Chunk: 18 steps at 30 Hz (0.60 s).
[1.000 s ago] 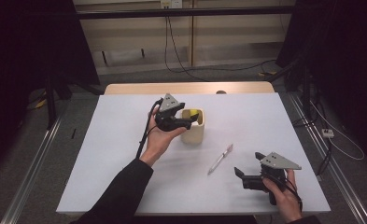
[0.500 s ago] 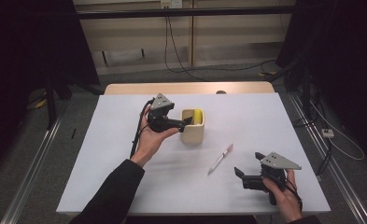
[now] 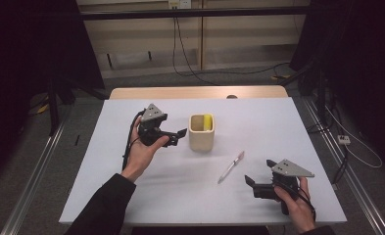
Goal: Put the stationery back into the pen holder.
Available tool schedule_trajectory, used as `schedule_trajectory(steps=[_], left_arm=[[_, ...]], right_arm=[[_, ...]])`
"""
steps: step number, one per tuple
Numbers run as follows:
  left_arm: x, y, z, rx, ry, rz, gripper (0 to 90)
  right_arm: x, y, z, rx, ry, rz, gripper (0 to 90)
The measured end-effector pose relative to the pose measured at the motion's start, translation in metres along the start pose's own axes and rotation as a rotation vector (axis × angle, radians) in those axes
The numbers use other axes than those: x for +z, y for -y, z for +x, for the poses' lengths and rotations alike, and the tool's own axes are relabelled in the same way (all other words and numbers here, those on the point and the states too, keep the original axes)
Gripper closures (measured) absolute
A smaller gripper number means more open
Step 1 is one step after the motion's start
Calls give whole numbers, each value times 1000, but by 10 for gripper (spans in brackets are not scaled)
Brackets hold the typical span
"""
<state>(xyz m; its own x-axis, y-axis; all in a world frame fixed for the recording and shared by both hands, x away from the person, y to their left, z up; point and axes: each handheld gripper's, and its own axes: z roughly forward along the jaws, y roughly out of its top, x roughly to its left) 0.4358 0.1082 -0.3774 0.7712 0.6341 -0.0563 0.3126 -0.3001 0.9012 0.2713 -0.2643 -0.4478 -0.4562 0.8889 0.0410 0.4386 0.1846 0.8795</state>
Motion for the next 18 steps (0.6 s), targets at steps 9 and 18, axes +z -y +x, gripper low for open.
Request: schedule_trajectory(steps=[9, 18], left_arm=[[-20, 23, -2, -13, -25, 17, 51], [-43, 48, -11, 2, -33, 29, 51]], right_arm=[[2, -1, 3, -8, -15, 8, 70], [4, -6, 4, -31, -33, 14, 80]])
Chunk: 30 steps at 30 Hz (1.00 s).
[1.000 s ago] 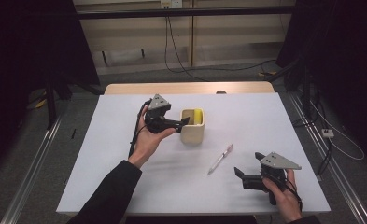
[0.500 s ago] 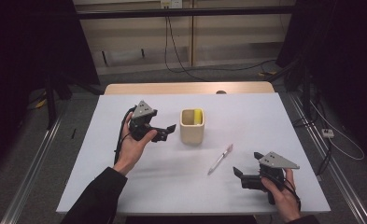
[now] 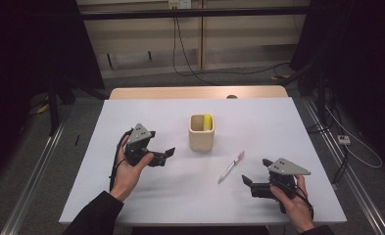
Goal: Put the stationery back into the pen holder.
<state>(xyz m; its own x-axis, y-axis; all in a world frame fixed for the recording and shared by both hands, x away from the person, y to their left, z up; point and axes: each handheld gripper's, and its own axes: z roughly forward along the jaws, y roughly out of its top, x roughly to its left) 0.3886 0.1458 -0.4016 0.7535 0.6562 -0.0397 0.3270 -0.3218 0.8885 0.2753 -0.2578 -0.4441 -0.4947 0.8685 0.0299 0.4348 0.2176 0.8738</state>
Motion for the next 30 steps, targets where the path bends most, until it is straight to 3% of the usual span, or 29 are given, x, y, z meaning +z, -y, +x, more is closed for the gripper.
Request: schedule_trajectory(steps=[5, 8, 12, 17, 21, 26, 30], left_arm=[[-14, 15, -5, 2, -2, -3, 45], [-23, 22, -8, 21, 0, 6, 46], [-33, 30, -12, -2, -6, 18, 47], [-45, 43, -13, 7, -19, 22, 47], [-52, 57, -14, -24, -23, 29, 47], [-62, 67, -17, -32, -58, 6, 47], [-58, 70, -14, -33, -45, 9, 52]], right_arm=[[3, -6, -1, -8, -21, 10, 126], [5, -11, -4, 4, -4, 17, 135], [7, -16, -7, 15, 29, 18, 147], [12, -25, -9, 6, 58, 49, 178], [20, -32, -11, 2, 51, 59, 170], [34, -41, -13, 16, 37, 81, 192], [45, -48, -12, 17, 21, 91, 190]])
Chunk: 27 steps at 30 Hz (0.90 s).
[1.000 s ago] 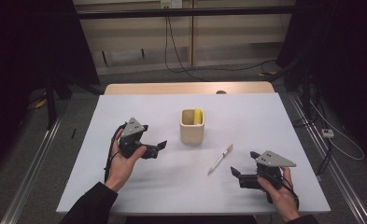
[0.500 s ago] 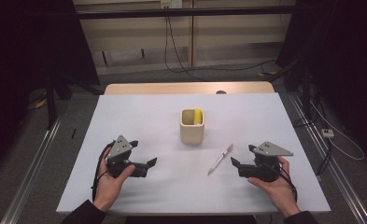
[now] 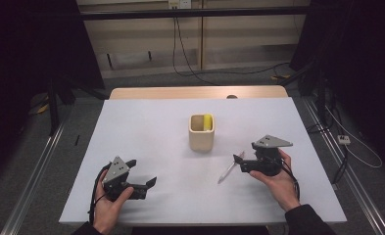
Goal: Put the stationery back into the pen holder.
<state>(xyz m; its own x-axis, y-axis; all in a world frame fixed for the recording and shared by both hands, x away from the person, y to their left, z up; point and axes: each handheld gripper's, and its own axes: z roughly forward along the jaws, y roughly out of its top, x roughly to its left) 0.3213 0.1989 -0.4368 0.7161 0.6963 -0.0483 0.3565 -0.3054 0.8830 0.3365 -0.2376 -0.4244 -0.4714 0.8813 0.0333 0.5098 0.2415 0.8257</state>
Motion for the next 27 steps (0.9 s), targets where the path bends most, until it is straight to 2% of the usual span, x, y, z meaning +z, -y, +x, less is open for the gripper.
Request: schedule_trajectory(steps=[1, 2, 4, 7, 10, 15, 16, 19, 22, 24, 27], left_arm=[[-1, 0, 0, -11, 2, -7, 52], [-2, -1, 2, -1, 2, -12, 52], [-2, 0, 3, -17, 4, -19, 52], [-1, 1, 5, -13, 10, -7, 52], [3, 2, 4, -16, 27, 6, 56], [4, 3, 3, -14, 33, 8, 56], [4, 2, 5, -1, 32, 12, 56], [4, 3, 4, -27, 38, 4, 56], [3, 3, 4, -20, 37, -1, 56], [3, 3, 4, -19, 37, -1, 56], [2, 3, 4, -24, 37, -4, 56]], right_arm=[[2, -2, 0, -4, -4, 5, 187], [4, -3, 1, -1, -7, 6, 190], [9, -5, 1, -9, -16, 12, 248], [15, -9, -1, 2, -33, 25, 283], [19, -13, -5, 11, -50, 27, 374], [18, -21, -12, 21, -31, 42, 583], [19, -22, -14, 23, -36, 48, 645], [22, -25, -18, 29, -53, 49, 779], [28, -27, -21, 38, -63, 72, 887], [32, -27, -21, 41, -59, 90, 900], [40, -25, -20, 42, -82, 116, 900]])
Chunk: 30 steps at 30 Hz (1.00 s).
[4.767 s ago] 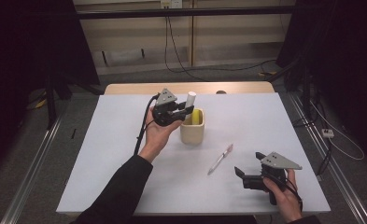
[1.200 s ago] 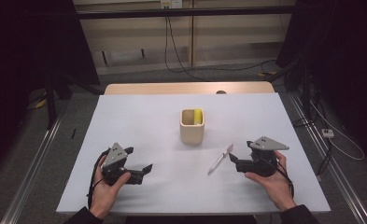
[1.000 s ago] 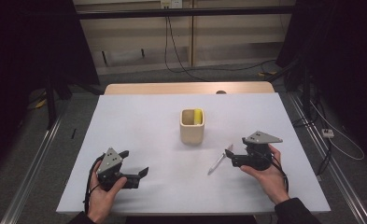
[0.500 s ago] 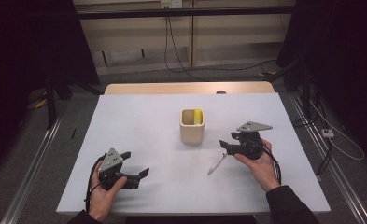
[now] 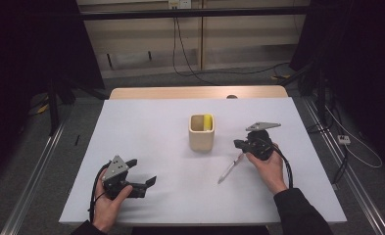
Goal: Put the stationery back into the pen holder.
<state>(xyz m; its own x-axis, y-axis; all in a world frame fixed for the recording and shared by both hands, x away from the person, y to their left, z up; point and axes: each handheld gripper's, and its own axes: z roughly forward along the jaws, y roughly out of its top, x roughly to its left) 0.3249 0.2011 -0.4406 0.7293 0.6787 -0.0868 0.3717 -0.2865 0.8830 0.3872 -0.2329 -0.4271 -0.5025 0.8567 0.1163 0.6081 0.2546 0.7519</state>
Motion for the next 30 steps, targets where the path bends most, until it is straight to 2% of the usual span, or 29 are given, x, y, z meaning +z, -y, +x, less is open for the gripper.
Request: schedule_trajectory(steps=[2, 4, 6, 8, 9, 11, 13, 15, 17, 19, 23, 25, 29, 30], left_arm=[[0, 0, -1, 2, 8, 0, 56], [0, 0, -1, 9, 9, 2, 56], [0, 0, -1, 1, 12, 3, 56], [0, 0, -1, -4, 11, 3, 56], [0, 0, 0, -6, 12, 4, 56], [0, 0, 1, 4, 11, 6, 56], [1, 0, 0, -7, 13, 2, 57], [0, 0, 0, -3, 16, 4, 56], [0, 0, 2, 5, 14, 4, 56], [0, 1, 1, -14, 17, 0, 57], [0, 0, 1, -13, 15, 2, 56], [0, 0, 2, 6, 13, 4, 57], [0, 0, 1, -13, 19, 1, 56], [0, 0, 1, -14, 16, 2, 56]], right_arm=[[4, 2, -1, 30, -15, 5, 900], [5, 3, -2, 37, -9, -2, 900], [5, 3, -4, 26, 11, 8, 900], [7, 4, -4, 18, -6, 47, 900], [9, 5, -4, 3, -5, 69, 900], [11, 6, -5, 3, -2, 99, 900], [12, 6, -6, 15, -10, 102, 900], [13, 7, -6, 8, 20, 115, 900], [15, 8, -7, 9, 27, 127, 900], [16, 9, -6, -4, -9, 122, 900], [20, 9, -3, -22, -2, 158, 900], [21, 10, -3, -14, -5, 188, 900], [22, 10, -2, -5, -3, 196, 900], [22, 10, -2, -19, 4, 199, 900]])
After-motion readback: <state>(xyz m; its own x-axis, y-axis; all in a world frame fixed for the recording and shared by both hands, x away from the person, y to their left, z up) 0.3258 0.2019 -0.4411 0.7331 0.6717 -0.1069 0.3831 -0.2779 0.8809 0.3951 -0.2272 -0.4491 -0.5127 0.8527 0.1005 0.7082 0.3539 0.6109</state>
